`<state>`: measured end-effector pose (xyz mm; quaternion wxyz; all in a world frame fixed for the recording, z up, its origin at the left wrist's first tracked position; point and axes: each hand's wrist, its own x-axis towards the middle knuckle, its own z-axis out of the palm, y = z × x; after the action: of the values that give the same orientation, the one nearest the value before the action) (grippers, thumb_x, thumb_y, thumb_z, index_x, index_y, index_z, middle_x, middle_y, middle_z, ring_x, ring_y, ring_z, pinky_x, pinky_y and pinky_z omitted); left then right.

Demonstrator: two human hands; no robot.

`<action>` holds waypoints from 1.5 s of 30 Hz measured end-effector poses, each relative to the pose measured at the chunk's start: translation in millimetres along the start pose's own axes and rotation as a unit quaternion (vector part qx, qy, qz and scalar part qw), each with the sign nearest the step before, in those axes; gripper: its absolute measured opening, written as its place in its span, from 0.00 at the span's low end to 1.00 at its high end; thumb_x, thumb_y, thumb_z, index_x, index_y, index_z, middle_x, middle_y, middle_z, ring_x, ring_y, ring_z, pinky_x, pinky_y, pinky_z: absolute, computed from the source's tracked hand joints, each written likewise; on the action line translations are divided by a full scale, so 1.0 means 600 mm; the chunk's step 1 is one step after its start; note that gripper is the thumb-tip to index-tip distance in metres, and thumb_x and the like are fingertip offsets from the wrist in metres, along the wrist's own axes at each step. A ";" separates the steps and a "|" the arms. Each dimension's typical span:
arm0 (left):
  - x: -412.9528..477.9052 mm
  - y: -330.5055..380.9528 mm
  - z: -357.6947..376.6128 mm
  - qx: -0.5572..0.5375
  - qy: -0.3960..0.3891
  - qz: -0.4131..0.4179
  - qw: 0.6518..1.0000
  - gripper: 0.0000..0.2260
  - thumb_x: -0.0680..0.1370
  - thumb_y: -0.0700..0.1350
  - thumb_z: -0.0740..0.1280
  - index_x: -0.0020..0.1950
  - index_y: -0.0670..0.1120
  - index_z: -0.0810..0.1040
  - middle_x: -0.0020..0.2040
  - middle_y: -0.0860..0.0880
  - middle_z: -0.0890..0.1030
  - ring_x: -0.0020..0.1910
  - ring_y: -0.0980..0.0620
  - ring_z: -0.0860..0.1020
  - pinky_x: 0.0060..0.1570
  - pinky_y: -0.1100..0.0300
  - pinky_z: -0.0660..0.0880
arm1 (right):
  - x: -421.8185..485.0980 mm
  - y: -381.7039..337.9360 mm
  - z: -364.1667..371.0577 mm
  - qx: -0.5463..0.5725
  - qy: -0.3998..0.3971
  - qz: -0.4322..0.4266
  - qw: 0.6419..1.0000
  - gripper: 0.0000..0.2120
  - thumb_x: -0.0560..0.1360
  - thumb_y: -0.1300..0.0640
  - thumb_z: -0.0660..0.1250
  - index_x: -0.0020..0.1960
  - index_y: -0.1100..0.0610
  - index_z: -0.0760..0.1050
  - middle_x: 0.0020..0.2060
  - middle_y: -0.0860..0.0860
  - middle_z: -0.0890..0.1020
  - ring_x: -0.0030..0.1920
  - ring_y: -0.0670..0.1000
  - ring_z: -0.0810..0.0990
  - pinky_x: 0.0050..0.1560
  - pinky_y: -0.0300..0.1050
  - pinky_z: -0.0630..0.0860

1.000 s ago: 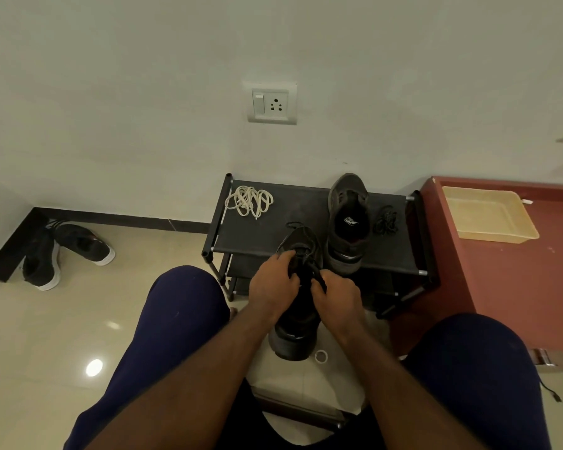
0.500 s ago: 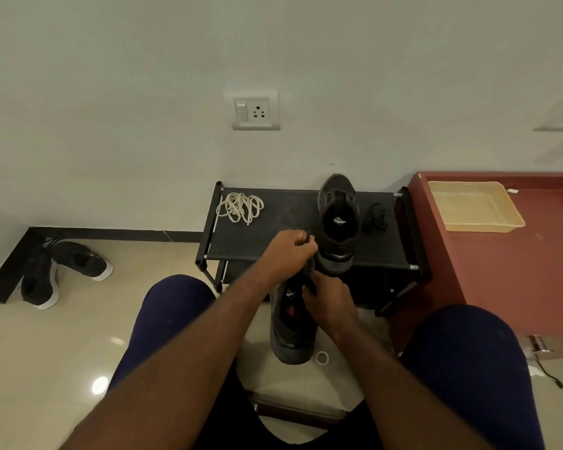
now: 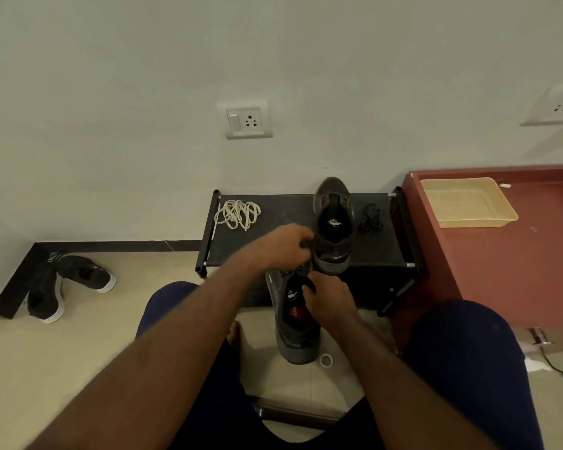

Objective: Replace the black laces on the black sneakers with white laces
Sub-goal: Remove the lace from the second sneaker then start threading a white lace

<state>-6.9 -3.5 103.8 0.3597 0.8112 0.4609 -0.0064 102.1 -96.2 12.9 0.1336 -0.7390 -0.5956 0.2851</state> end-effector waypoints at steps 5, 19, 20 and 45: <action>-0.016 -0.089 0.095 -0.021 0.057 -0.135 0.989 0.07 0.75 0.43 0.68 0.50 0.42 0.80 0.45 0.45 0.81 0.43 0.49 0.80 0.36 0.63 0.71 | 0.001 0.000 0.002 -0.006 0.000 0.004 1.000 0.08 0.80 0.51 0.60 0.52 0.54 0.76 0.49 0.55 0.83 0.50 0.59 0.81 0.47 0.50 0.77; -0.023 -0.093 0.157 0.090 0.283 -0.130 0.946 0.10 0.81 0.49 0.61 0.49 0.47 0.80 0.45 0.48 0.81 0.44 0.46 0.80 0.42 0.53 0.75 | -0.001 -0.014 0.012 -0.005 0.005 -0.003 1.000 0.08 0.80 0.52 0.60 0.50 0.55 0.75 0.47 0.55 0.83 0.49 0.60 0.80 0.46 0.51 0.77; -0.023 -0.094 0.156 0.063 0.301 -0.136 0.942 0.09 0.81 0.49 0.62 0.48 0.47 0.80 0.43 0.49 0.81 0.42 0.47 0.80 0.41 0.53 0.76 | -0.002 -0.015 0.014 -0.003 0.006 0.000 1.000 0.08 0.80 0.52 0.60 0.51 0.55 0.75 0.47 0.55 0.83 0.49 0.60 0.80 0.46 0.52 0.77; -0.011 -0.134 0.177 0.008 0.262 -0.047 0.964 0.07 0.79 0.42 0.62 0.54 0.45 0.78 0.55 0.49 0.76 0.58 0.50 0.70 0.57 0.52 0.72 | -0.012 -0.019 0.023 0.018 0.005 0.006 1.000 0.10 0.82 0.52 0.59 0.58 0.53 0.76 0.48 0.52 0.83 0.47 0.53 0.81 0.47 0.48 0.78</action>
<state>-36.9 -45.5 -19.1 0.2191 0.7650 0.5765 0.1854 83.8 -102.0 9.7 0.1482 -0.7416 -0.5850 0.2930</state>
